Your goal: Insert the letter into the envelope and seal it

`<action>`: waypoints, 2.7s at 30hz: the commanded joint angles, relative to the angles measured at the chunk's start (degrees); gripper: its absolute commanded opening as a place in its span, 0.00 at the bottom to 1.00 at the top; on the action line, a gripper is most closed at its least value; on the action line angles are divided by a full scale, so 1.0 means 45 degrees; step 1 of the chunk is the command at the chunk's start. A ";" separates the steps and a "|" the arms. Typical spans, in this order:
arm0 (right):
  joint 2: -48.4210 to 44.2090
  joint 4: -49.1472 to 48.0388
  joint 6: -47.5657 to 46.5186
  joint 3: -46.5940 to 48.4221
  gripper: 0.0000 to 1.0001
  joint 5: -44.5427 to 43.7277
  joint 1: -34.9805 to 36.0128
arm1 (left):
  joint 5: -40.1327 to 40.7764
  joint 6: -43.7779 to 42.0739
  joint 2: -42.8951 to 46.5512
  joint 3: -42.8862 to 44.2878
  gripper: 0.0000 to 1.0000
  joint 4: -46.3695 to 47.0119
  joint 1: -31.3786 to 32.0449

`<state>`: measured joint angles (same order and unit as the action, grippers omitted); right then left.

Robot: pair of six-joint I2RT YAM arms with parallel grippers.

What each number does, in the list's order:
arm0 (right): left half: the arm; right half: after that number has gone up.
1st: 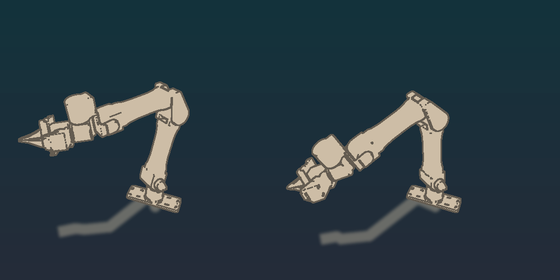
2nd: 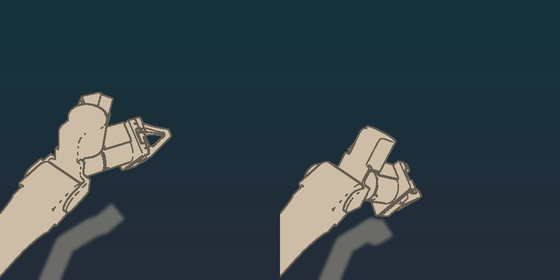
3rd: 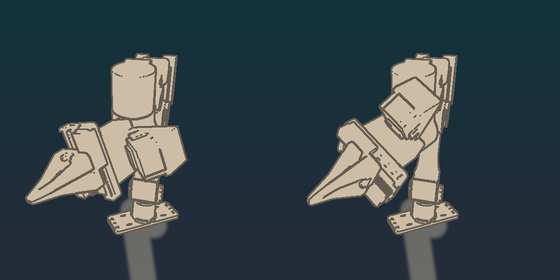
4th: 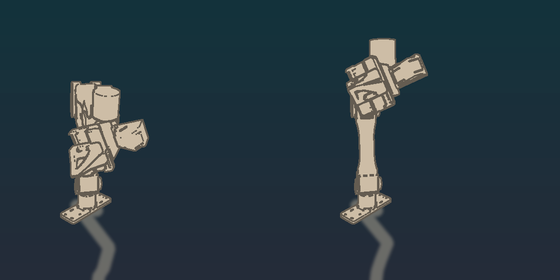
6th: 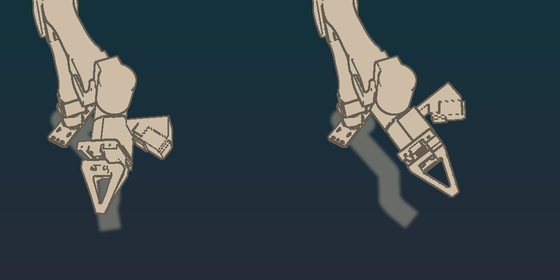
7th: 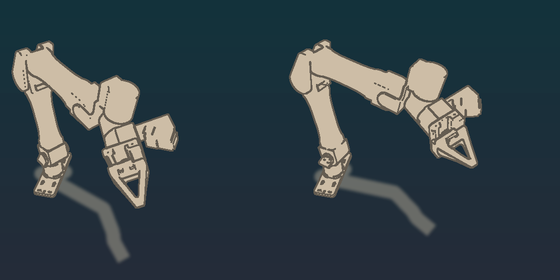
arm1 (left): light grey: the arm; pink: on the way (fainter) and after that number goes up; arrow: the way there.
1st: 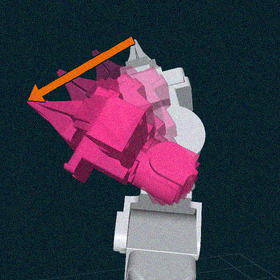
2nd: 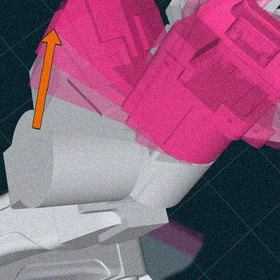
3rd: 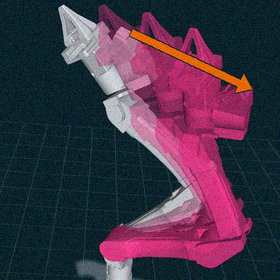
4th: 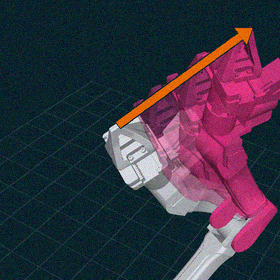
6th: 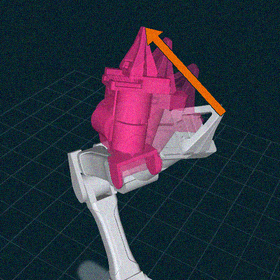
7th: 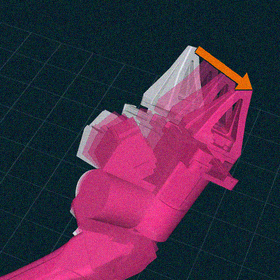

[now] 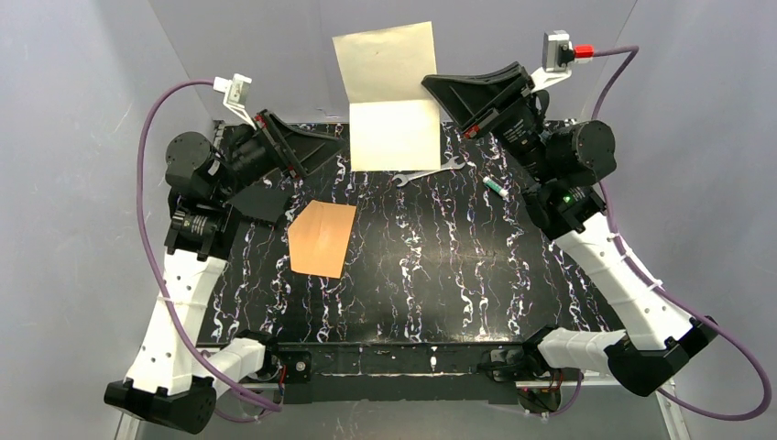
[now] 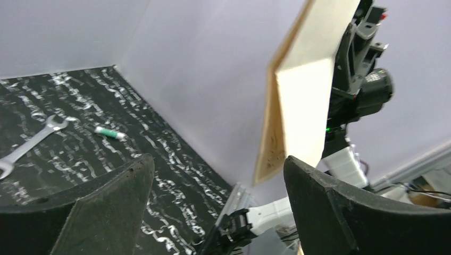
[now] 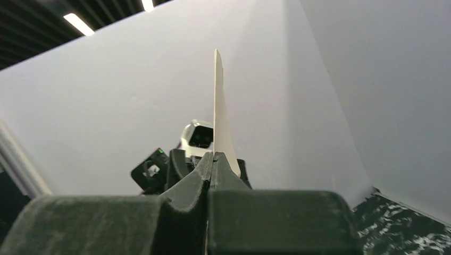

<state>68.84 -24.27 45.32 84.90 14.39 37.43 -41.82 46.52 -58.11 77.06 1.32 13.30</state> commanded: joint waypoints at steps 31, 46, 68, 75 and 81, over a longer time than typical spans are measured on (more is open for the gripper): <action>0.0973 -0.4466 0.3607 -0.0196 0.01 0.0915 0.0042 | -0.0389 0.6796 -0.1053 -0.0470 0.91 0.6879 -0.0012; 0.1581 -0.5377 0.4354 -0.0346 0.01 0.0747 0.0059 | -0.1354 0.9557 -0.1564 -0.0731 0.48 1.0238 0.0088; 0.1697 -0.5408 0.3748 -0.0355 0.01 0.0694 0.0081 | -0.2293 0.9523 -0.1774 -0.1134 0.00 1.0503 0.0108; 0.0675 -0.2753 0.1436 -0.0424 0.74 0.0440 0.0080 | -0.3428 0.8031 -0.1635 -0.1042 0.00 1.0257 0.0111; 0.0509 -0.3219 0.1606 0.0100 0.84 0.2356 0.0081 | -0.3982 0.6163 -0.1579 -0.0773 0.00 0.8395 0.0110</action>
<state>72.75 -36.03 54.08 81.84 17.87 37.58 -56.64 81.12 -66.39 70.98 43.79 13.63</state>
